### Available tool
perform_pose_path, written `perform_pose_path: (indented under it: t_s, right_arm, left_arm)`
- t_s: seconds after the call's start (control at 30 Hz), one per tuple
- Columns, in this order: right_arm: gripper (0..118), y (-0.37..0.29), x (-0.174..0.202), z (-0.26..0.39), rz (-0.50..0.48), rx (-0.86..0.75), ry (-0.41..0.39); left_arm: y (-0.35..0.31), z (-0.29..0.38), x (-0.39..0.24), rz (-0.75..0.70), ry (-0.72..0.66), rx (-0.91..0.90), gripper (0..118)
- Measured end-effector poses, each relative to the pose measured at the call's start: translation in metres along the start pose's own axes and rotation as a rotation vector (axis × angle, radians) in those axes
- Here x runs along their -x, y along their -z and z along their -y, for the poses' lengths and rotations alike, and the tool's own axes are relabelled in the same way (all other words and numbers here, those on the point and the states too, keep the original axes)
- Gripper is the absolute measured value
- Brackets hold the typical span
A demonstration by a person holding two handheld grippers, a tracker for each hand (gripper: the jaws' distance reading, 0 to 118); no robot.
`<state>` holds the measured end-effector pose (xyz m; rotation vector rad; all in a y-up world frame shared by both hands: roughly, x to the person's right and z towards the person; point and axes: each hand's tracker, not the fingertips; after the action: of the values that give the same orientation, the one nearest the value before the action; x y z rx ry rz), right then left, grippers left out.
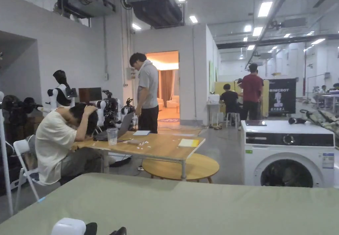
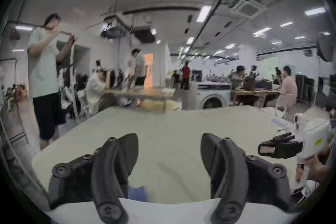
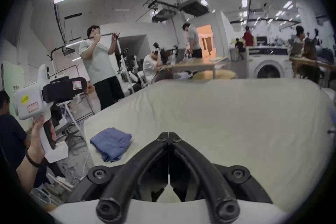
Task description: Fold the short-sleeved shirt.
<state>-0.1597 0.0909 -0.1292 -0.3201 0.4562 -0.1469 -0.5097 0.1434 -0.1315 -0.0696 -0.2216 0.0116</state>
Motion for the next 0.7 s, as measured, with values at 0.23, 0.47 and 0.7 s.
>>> perform_pose_path:
  t_s: [0.23,0.47,0.7]
  right_arm:
    - [0,-0.116,-0.049,-0.022,0.36,-0.167,-0.2]
    - [0,-0.146,-0.078,-0.036,0.445,-0.203,-0.159]
    - [0,-0.146,-0.081,-0.031,0.474,-0.206,-0.121]
  left_arm:
    - [0.018,-0.013,-0.106,0.198,-0.047,-0.077,0]
    - [0.019,-0.03,-0.149,0.19,0.044,-0.078,0]
    - [0.0,-0.042,-0.145,0.122,0.046,-0.101,0]
